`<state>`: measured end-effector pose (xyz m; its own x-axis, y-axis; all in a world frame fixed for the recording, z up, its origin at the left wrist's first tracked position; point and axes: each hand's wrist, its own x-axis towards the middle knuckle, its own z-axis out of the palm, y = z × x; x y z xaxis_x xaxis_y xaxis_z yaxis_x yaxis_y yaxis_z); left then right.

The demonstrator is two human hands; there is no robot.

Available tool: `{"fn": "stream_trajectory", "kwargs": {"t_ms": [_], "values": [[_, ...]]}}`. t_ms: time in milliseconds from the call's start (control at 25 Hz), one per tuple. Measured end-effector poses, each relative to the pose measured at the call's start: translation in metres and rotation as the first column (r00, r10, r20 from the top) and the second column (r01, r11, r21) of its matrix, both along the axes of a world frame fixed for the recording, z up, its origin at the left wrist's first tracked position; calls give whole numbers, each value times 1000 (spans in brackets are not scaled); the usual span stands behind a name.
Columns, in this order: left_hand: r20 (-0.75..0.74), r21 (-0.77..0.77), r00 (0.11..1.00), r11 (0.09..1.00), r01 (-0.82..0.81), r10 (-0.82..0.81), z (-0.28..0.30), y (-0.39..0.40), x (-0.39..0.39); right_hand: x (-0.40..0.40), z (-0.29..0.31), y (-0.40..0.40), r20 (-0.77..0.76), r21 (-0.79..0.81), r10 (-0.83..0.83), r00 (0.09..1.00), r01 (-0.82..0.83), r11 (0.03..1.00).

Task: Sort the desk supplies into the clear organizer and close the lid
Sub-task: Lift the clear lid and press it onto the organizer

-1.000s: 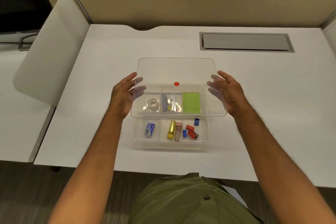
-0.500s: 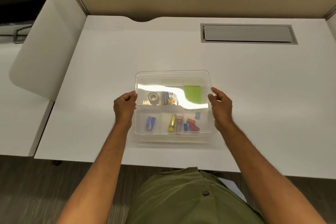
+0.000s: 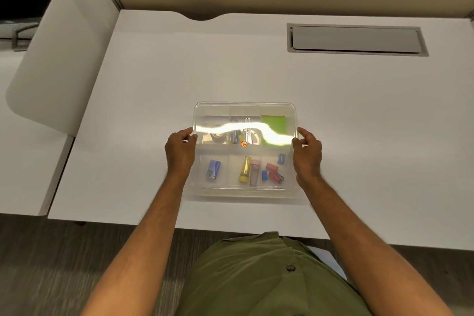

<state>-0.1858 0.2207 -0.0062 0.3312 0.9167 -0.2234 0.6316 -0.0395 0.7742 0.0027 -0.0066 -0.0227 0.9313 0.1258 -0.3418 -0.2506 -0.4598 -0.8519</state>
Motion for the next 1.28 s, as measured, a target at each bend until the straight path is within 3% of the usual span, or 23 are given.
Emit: {"fn": "stream_trajectory", "kwargs": {"t_ms": [240, 600, 760, 880, 1040, 1200, 1280], "values": [[29, -58, 999, 998, -26, 28, -11, -2, 4, -2, -3, 2, -10, 23, 19, 1000, -19, 1000], [-62, 114, 998, 993, 35, -28, -17, -21, 9, -7, -13, 8, 159, -156, 166, 973, -142, 978], [-262, 198, 946, 949, 245, -190, -16, -29, 10, -9, -16, 6, 236, -197, 243, 941, -198, 960], [-406, 189, 890, 933, 307, -211, -17, -28, 14, -11, -19, 7, 269, -226, 270, 925, -212, 951], [-409, 164, 888, 941, 297, -209, -16, -27, 15, -11, -23, 19, 345, -594, 522, 780, -249, 765], [-407, 164, 890, 943, 291, -204, -16, -27, 15, 15, -18, 47, 339, -725, 757, 559, -357, 589], [-413, 175, 888, 939, 296, -202, -16, -27, 15, 21, -22, 53, 310, -743, 779, 545, -372, 556]]}}
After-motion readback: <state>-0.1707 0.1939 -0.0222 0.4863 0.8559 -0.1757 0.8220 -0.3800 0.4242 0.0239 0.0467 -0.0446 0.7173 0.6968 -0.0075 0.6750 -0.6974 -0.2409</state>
